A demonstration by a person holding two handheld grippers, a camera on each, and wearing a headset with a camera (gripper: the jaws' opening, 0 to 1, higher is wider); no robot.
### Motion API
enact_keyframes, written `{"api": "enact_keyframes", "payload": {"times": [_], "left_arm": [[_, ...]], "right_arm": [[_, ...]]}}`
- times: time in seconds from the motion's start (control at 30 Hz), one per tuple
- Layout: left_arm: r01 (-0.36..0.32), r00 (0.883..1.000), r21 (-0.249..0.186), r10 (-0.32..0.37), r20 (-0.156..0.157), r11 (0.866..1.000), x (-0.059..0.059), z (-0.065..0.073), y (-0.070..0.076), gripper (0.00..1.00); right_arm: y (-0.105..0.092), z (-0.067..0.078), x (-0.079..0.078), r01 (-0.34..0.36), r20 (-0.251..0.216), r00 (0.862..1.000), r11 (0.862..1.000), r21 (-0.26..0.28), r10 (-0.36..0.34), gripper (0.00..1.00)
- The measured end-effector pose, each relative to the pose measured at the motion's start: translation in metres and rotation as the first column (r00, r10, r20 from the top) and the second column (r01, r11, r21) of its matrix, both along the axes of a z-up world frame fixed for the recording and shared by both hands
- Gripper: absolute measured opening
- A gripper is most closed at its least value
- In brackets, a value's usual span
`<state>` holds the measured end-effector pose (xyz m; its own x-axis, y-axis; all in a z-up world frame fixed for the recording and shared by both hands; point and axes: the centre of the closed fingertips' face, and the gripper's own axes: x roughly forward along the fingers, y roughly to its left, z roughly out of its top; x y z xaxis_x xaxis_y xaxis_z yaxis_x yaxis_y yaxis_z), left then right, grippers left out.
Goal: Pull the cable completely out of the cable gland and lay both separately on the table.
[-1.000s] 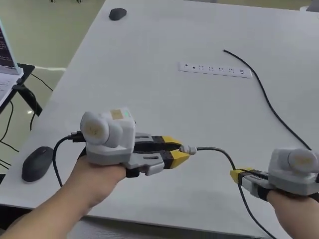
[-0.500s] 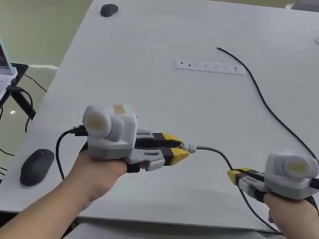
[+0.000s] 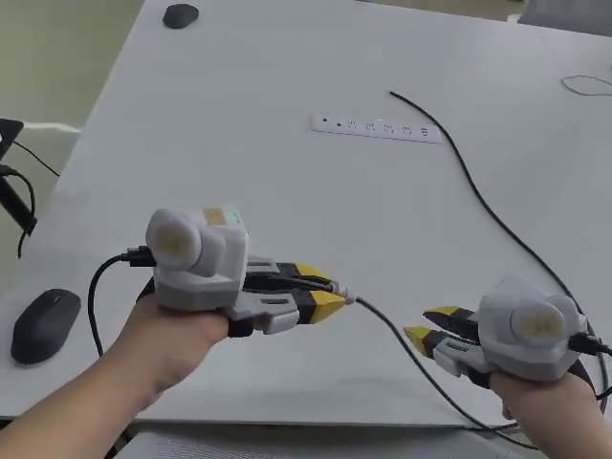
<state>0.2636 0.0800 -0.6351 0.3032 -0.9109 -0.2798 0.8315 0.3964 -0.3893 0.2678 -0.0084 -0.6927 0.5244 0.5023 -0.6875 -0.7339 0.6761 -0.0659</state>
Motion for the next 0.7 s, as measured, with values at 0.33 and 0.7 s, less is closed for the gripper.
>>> {"api": "enact_keyframes", "payload": {"times": [0.33,0.7], "left_arm": [[-0.004,1.0,-0.002,0.004,-0.012,1.0,-0.008,-0.003,0.005,0.15],[-0.028,1.0,-0.007,0.028,-0.013,1.0,-0.008,0.0,0.013,0.15]], "right_arm": [[0.07,0.009,-0.016,-0.278,0.074,0.956,0.957,-0.079,0.284,0.19],[0.091,0.021,-0.015,-0.321,0.103,0.94,0.946,-0.047,0.324,0.0]]}}
